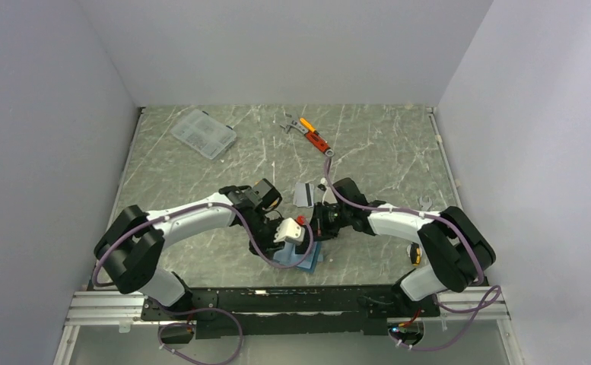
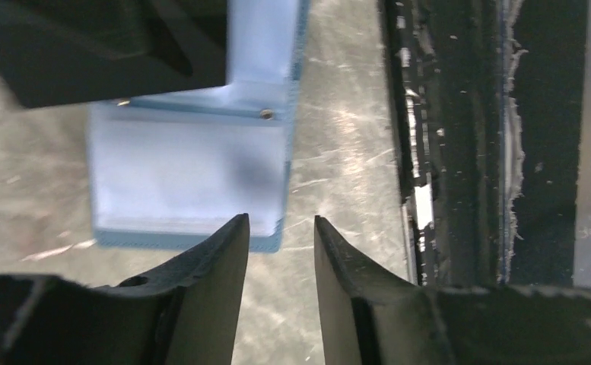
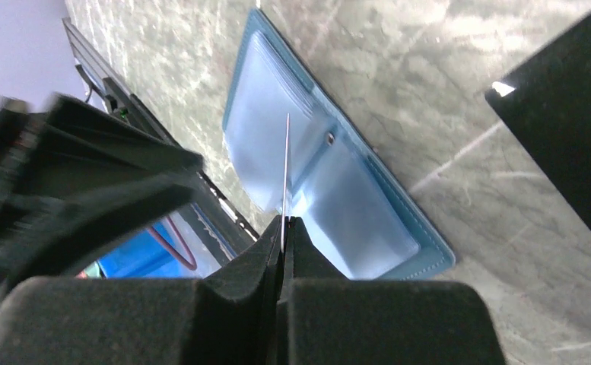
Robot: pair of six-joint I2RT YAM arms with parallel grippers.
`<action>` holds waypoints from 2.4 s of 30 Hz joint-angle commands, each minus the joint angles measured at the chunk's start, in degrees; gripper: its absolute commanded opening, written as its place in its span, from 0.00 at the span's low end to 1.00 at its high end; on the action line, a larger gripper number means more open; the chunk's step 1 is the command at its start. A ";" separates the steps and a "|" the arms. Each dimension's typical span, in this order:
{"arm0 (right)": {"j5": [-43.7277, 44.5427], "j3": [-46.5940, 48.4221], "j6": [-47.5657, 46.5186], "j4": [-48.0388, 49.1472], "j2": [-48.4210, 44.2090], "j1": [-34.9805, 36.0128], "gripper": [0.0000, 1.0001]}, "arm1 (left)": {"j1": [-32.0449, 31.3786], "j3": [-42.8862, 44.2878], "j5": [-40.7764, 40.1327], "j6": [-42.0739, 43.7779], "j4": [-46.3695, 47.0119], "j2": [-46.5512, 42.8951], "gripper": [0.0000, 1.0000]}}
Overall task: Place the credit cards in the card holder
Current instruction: Insert the credit card into the card holder.
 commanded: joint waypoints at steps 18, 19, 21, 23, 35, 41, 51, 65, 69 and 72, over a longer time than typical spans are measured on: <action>5.46 -3.23 -0.91 -3.38 -3.07 2.47 0.00 | -3.87 -3.53 -22.30 3.56 8.32 6.74 0.36; 5.66 -3.24 -1.19 -3.72 -3.11 2.36 0.00 | -4.43 -3.53 -21.60 3.65 7.81 6.84 0.35; 5.80 -3.34 -1.89 -4.33 -3.38 1.70 0.00 | -6.11 -3.53 -19.93 3.48 6.62 6.89 0.35; 5.42 -3.74 -2.68 -4.73 -4.22 0.46 0.00 | -8.16 -3.57 -17.47 2.97 5.23 6.51 0.35; -0.10 -8.93 -0.36 1.77 -7.72 -3.02 0.00 | -11.44 -3.85 -16.53 -1.59 6.75 2.46 0.32; 0.13 -11.34 1.54 3.79 -10.61 -3.01 0.00 | -10.85 -2.52 -16.44 -3.39 5.24 -0.81 0.31; -0.20 -13.76 5.17 8.90 -12.92 -3.65 0.00 | -11.68 -0.37 -14.06 -1.58 5.05 -1.35 0.27; -0.63 -17.02 7.77 14.21 -10.19 -3.01 0.00 | -15.08 -4.46 -17.33 -0.46 10.41 0.38 0.24; -1.07 -17.75 8.61 15.72 -9.65 -2.68 0.00 | -15.66 -5.43 -19.56 -0.28 11.47 1.44 0.23; -1.09 -18.84 9.30 16.87 -9.63 -2.17 0.00 | -16.11 -5.26 -20.33 -0.90 11.94 2.11 0.22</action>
